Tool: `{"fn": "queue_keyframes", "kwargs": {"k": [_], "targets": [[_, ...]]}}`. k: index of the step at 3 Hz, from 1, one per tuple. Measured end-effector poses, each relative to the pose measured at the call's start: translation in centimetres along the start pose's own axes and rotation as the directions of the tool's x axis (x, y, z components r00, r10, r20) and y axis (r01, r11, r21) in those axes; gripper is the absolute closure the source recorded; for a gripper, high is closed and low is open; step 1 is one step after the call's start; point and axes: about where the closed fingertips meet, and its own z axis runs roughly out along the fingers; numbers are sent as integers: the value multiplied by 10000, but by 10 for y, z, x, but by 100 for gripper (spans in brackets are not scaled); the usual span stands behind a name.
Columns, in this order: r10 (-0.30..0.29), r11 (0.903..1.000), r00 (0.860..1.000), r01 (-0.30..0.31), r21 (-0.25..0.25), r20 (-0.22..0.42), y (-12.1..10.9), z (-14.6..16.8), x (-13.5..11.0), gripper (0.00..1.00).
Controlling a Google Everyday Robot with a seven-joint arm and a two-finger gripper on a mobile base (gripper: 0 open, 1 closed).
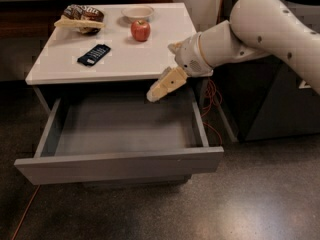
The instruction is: Place apple into top drawer
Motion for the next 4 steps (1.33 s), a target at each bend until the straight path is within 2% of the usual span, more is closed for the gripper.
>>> {"fn": "queue_keyframes", "kwargs": {"k": [1,2,3,4], "targets": [[1192,9928,9926,-1194,90,237,-28,9,-29,0],[1066,9942,9942,-1067,102,151,-25,13,-26,0],[1177,9928,9930,-1178,222,69,-28,18,-27,0],[1716,9827,9847,-1733,657,315,-57,36,-32,0]]}}
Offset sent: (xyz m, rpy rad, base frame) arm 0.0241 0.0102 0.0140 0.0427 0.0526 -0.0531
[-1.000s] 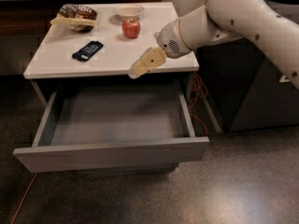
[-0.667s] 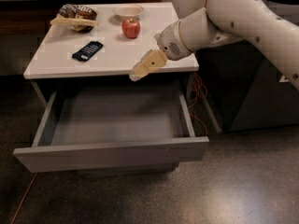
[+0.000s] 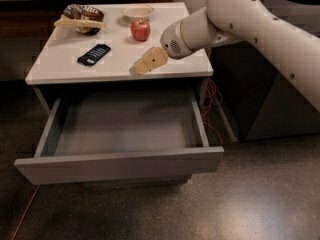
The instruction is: Place apple into top drawer
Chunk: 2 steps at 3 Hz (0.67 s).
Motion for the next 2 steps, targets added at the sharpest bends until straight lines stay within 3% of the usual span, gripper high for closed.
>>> {"fn": "queue_keyframes", "kwargs": {"k": [2], "targets": [[1223,9893,9882,-1288,689,921,-76,59,-26,0]]}}
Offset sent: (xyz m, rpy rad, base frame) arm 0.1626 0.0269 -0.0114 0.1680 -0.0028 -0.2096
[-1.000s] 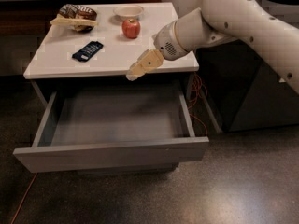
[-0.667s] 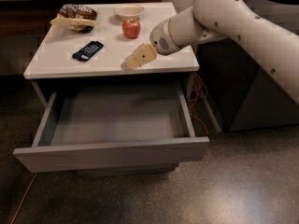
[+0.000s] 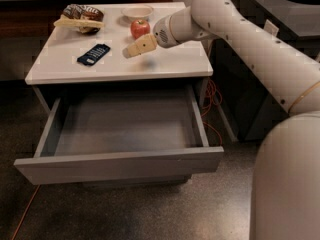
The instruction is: Place apple into top drawer
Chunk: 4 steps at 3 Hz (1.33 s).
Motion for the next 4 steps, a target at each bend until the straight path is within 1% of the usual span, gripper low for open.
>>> {"fn": "queue_keyframes", "kwargs": {"k": [1,2,3,4], "targets": [[434,9979,9988,-444,469,207,-34,35,-5,0],[820,9905,9961,-850,1078,322,-67,60,-1,0],[1073,9815,9930,-1137,1541,492,-93,75,1,0],[1130,9753,9908,-1249,1823,741,-114,92,-6,0]]}}
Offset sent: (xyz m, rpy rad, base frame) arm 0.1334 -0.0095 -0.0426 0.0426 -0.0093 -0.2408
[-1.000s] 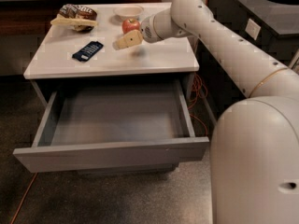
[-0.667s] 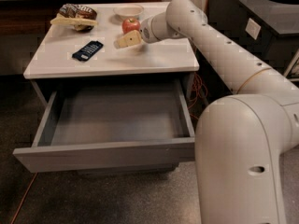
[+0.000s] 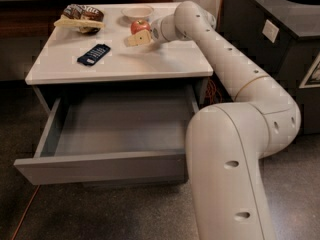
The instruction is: Place apple into top drawer
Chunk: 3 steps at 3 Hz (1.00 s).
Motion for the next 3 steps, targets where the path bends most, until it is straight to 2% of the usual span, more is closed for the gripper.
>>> {"fn": "queue_keyframes", "kwargs": {"k": [2,3], "targets": [[-35,9994,9983,16,336,581,-14,22,-24,0],[32,9981,9970,-79,612,768,-25,29,-29,21]]}}
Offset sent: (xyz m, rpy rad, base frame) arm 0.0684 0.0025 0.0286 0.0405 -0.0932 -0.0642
